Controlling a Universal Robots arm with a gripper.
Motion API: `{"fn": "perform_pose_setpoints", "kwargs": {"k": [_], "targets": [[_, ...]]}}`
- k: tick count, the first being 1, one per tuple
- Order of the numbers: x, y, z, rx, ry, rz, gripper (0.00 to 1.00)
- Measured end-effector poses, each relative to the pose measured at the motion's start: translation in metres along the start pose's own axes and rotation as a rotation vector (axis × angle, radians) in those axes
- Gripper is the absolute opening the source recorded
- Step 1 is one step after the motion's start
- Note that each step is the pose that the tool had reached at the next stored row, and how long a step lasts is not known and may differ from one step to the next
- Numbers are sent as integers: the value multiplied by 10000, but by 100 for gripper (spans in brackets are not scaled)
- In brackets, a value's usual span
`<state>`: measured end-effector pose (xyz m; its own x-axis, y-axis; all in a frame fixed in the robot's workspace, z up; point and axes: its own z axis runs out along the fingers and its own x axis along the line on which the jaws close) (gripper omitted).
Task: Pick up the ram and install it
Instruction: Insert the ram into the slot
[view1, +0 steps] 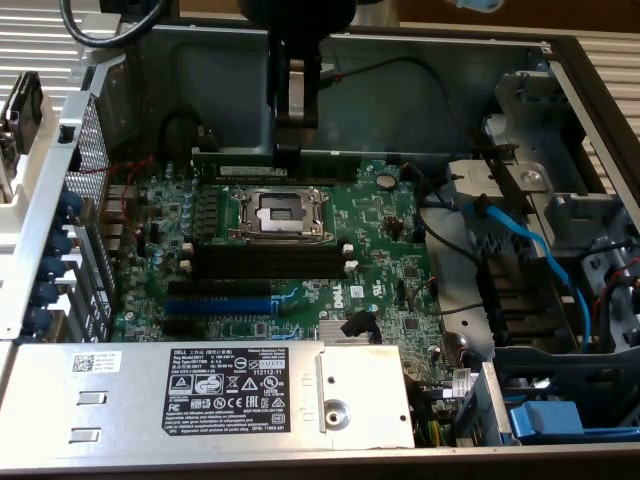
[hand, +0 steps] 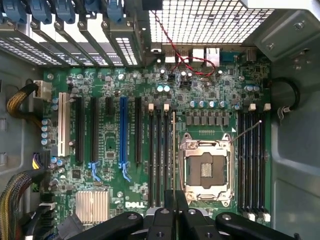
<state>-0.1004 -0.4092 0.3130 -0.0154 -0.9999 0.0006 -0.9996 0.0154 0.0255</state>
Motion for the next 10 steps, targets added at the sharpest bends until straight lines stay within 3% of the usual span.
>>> {"fn": "perform_pose_setpoints", "kwargs": {"k": [10], "targets": [[7, 3, 24, 2, -3, 1, 12]]}}
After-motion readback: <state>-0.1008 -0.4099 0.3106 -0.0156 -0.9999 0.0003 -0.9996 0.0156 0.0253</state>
